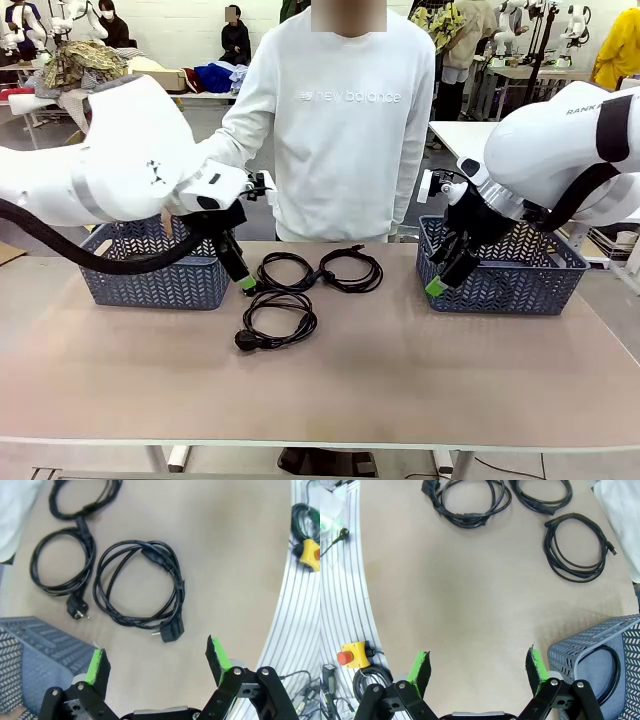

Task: Organize the cables according to human instructions.
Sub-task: Pick up a bundle of cables and place it in the basket indicated by the human.

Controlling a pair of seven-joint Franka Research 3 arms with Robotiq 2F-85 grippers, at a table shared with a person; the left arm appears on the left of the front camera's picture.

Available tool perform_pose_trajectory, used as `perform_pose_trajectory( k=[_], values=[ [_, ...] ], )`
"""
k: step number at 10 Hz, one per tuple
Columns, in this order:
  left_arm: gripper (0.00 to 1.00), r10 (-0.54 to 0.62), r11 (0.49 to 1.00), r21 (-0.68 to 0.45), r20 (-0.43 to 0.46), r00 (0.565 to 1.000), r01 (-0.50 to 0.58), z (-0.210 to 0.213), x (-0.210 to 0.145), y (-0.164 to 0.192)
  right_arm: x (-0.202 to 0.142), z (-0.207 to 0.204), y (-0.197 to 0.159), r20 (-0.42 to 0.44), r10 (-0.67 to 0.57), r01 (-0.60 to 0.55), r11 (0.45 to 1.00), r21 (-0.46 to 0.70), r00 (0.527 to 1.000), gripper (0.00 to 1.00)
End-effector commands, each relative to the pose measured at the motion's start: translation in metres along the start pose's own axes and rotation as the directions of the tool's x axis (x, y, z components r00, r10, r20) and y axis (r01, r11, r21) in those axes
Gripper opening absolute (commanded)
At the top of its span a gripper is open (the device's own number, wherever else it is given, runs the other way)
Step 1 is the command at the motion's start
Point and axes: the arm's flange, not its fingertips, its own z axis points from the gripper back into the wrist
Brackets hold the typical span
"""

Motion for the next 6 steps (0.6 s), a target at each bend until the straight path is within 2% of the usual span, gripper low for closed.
perform_pose_trajectory(
  k=[1,3,6],
  values=[
    [1.0,-0.008,1.0,0.008,-0.024,1.0,0.008,-0.007,0.007,-0.002,-0.001,0.002,0.0,0.003,-0.004,0.004,1.0,-0.004,1.0,1.0],
    [1.0,-0.002,1.0,-0.008,-0.008,1.0,0.002,0.002,0.003,0.001,-0.001,0.002,0.0,0.003,-0.004,0.004,1.0,-0.004,1.0,1.0],
    [1.0,-0.015,1.0,-0.014,-0.014,1.0,0.015,-0.011,0.007,-0.007,-0.001,0.002,0.0,0.003,-0.004,0.004,1.0,-0.004,1.0,1.0]
  ],
)
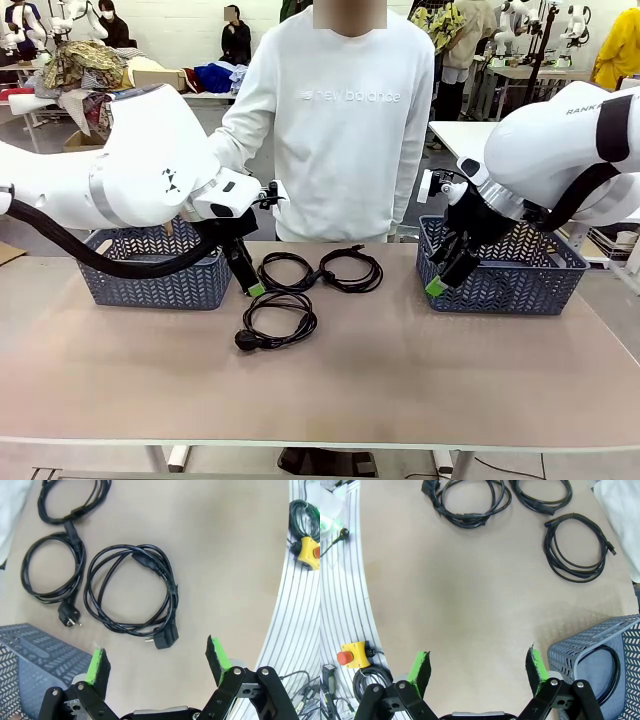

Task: Organize the cables according to human instructions.
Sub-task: Pick up a bundle of cables and place it in the basket indicated by the human.

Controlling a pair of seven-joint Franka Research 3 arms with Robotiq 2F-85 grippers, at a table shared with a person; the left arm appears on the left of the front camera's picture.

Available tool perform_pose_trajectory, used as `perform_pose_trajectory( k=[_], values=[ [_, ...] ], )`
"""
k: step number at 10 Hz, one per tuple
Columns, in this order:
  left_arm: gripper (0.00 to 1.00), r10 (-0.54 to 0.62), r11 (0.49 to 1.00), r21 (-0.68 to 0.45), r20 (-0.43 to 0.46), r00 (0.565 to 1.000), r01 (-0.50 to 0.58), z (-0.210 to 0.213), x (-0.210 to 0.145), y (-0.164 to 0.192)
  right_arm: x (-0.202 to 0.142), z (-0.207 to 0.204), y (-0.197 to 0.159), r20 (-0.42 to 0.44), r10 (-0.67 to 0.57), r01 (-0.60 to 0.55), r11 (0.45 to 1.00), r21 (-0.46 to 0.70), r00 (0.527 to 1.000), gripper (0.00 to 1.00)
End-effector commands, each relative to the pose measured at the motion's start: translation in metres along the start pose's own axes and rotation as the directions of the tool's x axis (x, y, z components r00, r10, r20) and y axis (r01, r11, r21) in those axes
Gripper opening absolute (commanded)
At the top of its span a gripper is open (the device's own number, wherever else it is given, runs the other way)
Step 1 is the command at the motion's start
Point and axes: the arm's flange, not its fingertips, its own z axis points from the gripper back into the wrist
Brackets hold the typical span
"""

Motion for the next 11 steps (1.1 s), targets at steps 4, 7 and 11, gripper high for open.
perform_pose_trajectory(
  k=[4,7,11],
  values=[
    [1.0,0.0,1.0,0.0,0.0,1.0,0.0,0.0,0.0,0.0,-0.001,0.002,0.0,0.003,-0.004,0.004,1.0,-0.004,1.0,1.0],
    [1.0,-0.037,0.999,-0.037,-0.117,0.992,0.033,-0.024,0.027,-0.011,-0.001,0.002,0.0,0.003,-0.004,0.004,1.0,-0.004,1.0,1.0],
    [1.0,-0.074,0.992,-0.116,-0.189,0.979,0.053,-0.062,0.05,-0.016,-0.001,0.002,0.0,0.003,-0.004,0.004,1.0,-0.004,1.0,1.0]
  ],
)
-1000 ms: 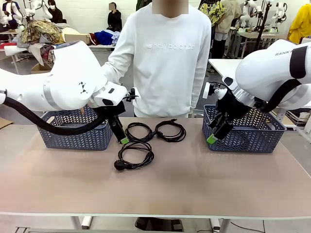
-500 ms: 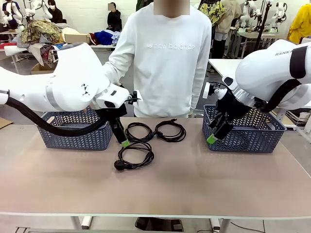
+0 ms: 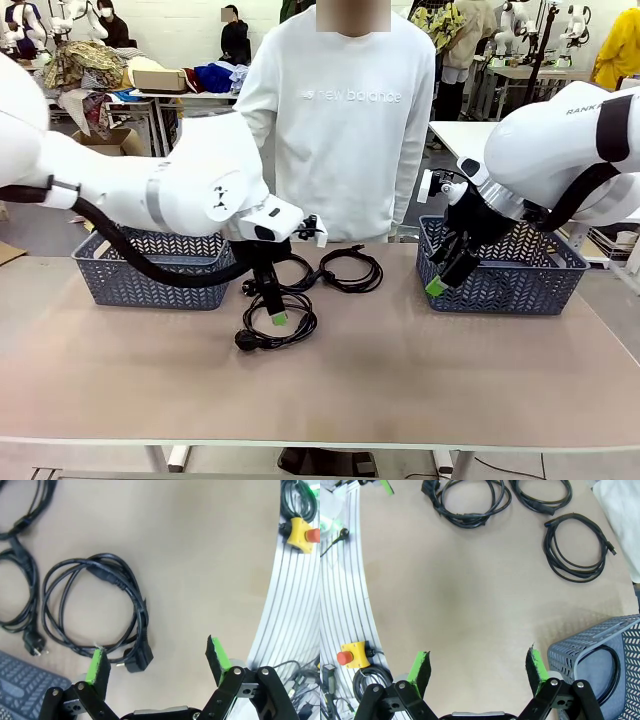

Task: Organize the cables according to human instructions.
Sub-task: Pick up a bundle of cables and place it in the basket indicated by the human.

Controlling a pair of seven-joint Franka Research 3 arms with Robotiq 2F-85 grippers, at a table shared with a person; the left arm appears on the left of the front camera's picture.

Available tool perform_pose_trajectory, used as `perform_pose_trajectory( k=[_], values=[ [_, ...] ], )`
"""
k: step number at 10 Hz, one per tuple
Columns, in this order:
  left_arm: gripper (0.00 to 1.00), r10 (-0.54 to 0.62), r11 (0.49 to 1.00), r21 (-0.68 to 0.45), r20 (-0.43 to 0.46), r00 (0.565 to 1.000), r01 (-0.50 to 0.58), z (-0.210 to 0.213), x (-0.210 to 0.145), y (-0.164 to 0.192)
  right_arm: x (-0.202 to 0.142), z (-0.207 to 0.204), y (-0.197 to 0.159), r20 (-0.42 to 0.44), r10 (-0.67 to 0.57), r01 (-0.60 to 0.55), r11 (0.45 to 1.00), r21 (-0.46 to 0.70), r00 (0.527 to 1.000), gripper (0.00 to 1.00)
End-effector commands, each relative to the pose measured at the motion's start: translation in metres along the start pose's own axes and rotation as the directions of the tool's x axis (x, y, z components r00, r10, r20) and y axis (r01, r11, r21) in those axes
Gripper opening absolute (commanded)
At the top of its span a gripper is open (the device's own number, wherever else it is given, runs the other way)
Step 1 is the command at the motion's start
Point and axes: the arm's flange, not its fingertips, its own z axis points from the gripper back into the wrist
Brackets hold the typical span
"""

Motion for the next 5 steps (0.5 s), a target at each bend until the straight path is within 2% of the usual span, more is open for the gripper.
perform_pose_trajectory(
  k=[1,3,5],
  values=[
    [1.0,-0.003,1.0,0.002,-0.051,0.999,0.003,-0.009,0.011,0.006,-0.001,0.002,0.0,0.003,-0.004,0.004,1.0,-0.004,1.0,1.0],
    [1.0,-0.012,1.0,-0.012,-0.071,0.997,0.011,-0.031,0.017,0.001,-0.001,0.002,0.0,0.003,-0.004,0.004,1.0,-0.004,1.0,1.0],
    [1.0,-0.012,1.0,0.025,-0.105,0.994,0.015,-0.048,0.019,0.0,-0.001,0.002,0.0,0.003,-0.004,0.004,1.0,-0.004,1.0,1.0]
  ],
)
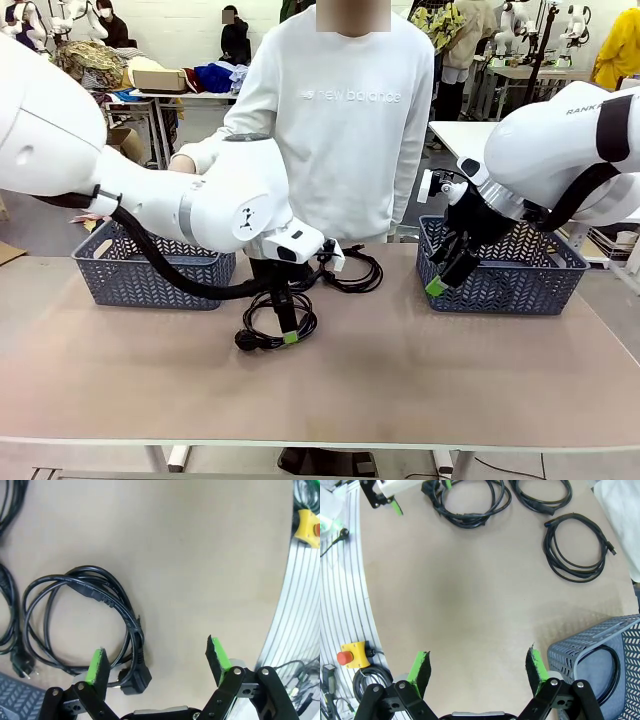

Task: Organize the cables according to human instructions.
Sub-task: Pick up a bundle of cables and place it in the basket indicated by the human.

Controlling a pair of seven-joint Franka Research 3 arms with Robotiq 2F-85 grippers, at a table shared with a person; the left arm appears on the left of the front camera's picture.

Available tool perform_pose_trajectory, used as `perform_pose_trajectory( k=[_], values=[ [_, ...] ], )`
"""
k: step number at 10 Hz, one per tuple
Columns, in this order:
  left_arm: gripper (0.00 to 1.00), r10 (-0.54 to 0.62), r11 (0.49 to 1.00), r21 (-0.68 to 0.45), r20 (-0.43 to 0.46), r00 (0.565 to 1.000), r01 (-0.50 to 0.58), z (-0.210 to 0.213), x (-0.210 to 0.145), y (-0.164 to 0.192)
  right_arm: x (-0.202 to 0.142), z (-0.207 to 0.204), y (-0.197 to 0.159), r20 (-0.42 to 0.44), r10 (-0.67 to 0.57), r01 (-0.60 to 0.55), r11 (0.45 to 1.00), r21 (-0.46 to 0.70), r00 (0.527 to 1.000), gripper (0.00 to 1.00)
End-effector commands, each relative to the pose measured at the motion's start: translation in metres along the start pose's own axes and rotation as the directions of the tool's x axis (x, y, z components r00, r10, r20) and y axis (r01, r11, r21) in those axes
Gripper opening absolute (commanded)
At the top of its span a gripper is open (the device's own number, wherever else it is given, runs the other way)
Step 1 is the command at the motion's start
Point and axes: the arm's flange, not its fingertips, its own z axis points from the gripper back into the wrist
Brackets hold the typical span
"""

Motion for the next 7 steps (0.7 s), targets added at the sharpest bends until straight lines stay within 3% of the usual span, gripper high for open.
perform_pose_trajectory(
  k=[1,7],
  values=[
    [1.0,0.013,0.999,0.036,-0.026,1.0,-0.012,-0.009,0.003,0.004,-0.001,0.002,0.0,0.003,-0.004,0.004,1.0,-0.003,1.0,1.0],
    [1.0,0.004,0.999,0.038,-0.028,1.0,-0.003,-0.035,0.008,0.017,-0.001,0.002,0.0,0.003,-0.004,0.004,1.0,-0.003,1.0,1.0]
  ],
)
